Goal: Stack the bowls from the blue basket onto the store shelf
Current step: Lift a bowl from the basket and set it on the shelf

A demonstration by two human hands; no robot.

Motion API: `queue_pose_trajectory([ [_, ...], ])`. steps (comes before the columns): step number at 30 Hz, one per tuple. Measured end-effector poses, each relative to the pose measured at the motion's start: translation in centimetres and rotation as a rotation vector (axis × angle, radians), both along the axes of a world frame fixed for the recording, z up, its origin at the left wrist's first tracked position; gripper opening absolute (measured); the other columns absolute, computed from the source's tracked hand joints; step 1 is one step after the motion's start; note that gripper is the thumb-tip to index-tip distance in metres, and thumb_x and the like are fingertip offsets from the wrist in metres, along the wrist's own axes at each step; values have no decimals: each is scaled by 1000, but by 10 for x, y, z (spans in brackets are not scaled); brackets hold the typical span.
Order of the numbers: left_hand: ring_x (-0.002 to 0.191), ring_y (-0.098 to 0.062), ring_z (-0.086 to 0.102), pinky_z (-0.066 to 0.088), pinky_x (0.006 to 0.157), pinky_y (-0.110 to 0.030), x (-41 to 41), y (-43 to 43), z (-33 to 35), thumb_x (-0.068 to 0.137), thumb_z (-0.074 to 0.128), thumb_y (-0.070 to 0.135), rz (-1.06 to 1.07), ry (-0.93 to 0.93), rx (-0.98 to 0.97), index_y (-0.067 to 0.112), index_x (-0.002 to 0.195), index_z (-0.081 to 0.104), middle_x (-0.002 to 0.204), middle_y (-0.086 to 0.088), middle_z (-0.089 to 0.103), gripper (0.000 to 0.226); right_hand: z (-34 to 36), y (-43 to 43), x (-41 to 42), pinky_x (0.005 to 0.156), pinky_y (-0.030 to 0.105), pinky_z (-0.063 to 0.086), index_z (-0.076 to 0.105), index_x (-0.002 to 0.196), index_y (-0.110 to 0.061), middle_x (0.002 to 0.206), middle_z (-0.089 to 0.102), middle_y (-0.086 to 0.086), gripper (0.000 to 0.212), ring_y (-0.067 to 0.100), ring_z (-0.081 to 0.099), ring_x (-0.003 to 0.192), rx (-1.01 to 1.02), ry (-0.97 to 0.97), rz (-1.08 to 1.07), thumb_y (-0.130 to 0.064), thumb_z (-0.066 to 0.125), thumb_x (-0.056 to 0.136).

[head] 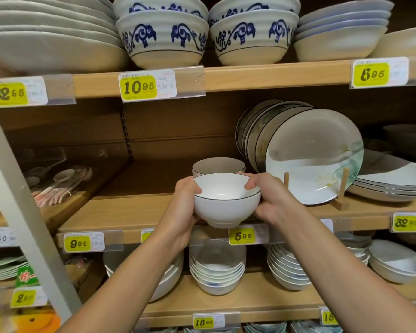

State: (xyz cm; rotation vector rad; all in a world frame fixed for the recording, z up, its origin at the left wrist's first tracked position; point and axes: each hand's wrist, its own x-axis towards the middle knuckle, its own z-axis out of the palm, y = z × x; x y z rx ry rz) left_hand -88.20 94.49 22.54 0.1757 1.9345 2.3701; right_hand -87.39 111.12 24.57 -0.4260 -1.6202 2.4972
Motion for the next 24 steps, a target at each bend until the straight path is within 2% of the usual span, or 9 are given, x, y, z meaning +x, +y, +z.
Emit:
queue_pose_trajectory([
  [4,106,-28,60,53,79,-40,-13,3,-1,85,41,15,28,-3,-9,16,121,54,118,-10,62,39,0,-3,-9,94,51,50,66,106,-1,118,63,24,48,43,59,108,5,0,-39,10,31,74],
  [8,109,-29,59,52,89,-44,-19,6,-3,85,39,13,25,-12,-10,16,116,55,117,-10,63,35,-3,-3,-15,97,54,48,64,110,-2,119,63,24,50,43,58,111,19,-20,-48,10,32,73],
  [12,106,-28,60,53,80,-40,-26,7,-2,85,38,13,29,-4,-11,13,120,54,118,-11,63,39,-4,-2,-21,98,54,48,63,114,-2,119,63,24,53,44,57,113,23,-18,-55,9,33,72],
  [15,107,-28,60,52,90,-45,-29,7,-3,84,38,12,34,-12,-22,16,117,56,116,-9,65,38,-6,-4,-23,98,52,48,64,112,-5,118,64,22,50,42,57,113,34,-17,-56,8,34,73],
  [18,106,-25,61,53,91,-42,-30,5,-3,86,38,13,23,-16,-20,19,116,57,115,-7,66,36,-7,-6,-23,97,51,49,65,115,-6,117,66,20,50,40,59,111,34,-14,-48,3,38,74],
  [21,108,-19,58,51,94,-40,-25,3,-7,90,46,20,66,-7,-25,19,132,45,119,-2,60,42,-9,-8,-24,96,50,50,66,114,-8,114,68,19,46,38,61,109,17,-11,-48,1,40,77],
  [24,105,-10,54,49,86,-32,-7,11,-19,87,56,28,134,53,-26,35,141,29,112,15,52,61,-12,-10,-23,96,49,50,66,114,-10,113,68,17,41,37,62,108,-5,1,-61,-3,42,82],
])
